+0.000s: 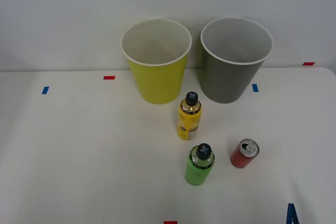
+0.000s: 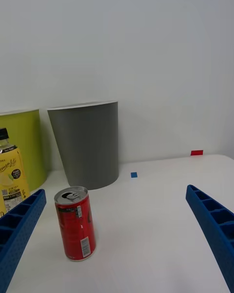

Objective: Put cans in the gray bin, plastic bottles in the light green bin

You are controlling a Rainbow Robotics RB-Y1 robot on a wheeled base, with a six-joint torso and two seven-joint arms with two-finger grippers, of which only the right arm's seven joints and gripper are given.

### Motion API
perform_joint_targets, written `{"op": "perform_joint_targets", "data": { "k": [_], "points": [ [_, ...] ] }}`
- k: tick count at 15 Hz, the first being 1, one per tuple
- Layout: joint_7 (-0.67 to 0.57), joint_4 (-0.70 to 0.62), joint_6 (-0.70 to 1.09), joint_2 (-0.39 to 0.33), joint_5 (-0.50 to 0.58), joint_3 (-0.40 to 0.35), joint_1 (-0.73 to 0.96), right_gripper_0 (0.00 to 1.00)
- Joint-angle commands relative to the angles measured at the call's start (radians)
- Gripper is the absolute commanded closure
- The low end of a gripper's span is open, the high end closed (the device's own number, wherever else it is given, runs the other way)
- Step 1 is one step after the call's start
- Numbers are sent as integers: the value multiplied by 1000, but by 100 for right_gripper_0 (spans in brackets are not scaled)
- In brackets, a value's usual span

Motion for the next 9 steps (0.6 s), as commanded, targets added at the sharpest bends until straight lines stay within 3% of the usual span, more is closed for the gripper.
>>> {"op": "perform_joint_targets", "data": {
  "k": [1, 9],
  "points": [
    [0, 0, 0, 0, 0, 0, 0, 0],
    [0, 0, 0, 0, 0, 0, 0, 0]
  ]
}}
